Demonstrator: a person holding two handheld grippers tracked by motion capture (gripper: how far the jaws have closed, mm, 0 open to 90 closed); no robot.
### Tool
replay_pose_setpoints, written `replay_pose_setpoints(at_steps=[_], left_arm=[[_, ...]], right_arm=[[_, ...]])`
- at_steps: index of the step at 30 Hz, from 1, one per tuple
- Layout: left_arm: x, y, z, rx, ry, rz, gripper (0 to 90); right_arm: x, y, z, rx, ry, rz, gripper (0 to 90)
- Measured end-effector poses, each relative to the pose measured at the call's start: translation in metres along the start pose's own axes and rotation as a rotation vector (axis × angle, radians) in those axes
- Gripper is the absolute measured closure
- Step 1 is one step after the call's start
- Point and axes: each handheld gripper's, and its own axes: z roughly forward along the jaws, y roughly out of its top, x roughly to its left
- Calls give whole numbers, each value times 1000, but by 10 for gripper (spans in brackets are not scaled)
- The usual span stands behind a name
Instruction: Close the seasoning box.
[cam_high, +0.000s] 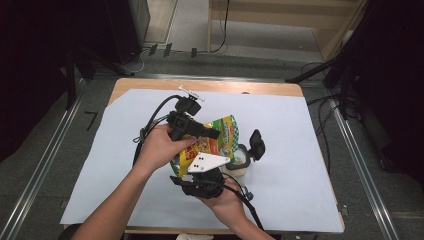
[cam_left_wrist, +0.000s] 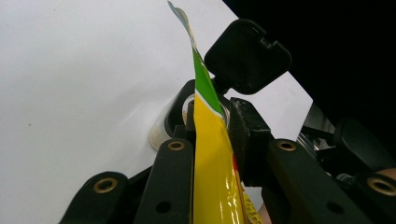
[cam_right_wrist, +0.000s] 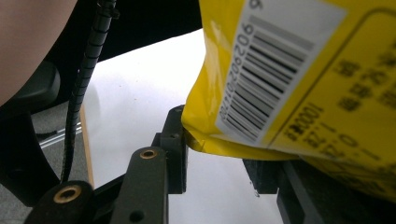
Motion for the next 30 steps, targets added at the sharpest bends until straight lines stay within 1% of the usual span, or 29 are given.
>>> replay_pose_setpoints(at_steps=[7, 19, 30], left_arm=[[-2, 0, 1, 2, 6, 7, 785], [0, 0, 0, 2, 3, 9, 783], [-2, -1, 0, 0, 6, 13, 781]], right_arm=[[0, -1, 0, -3, -6, 0, 655], [0, -1, 0, -2, -8, -3, 655], [0, -1, 0, -2, -7, -3, 655]])
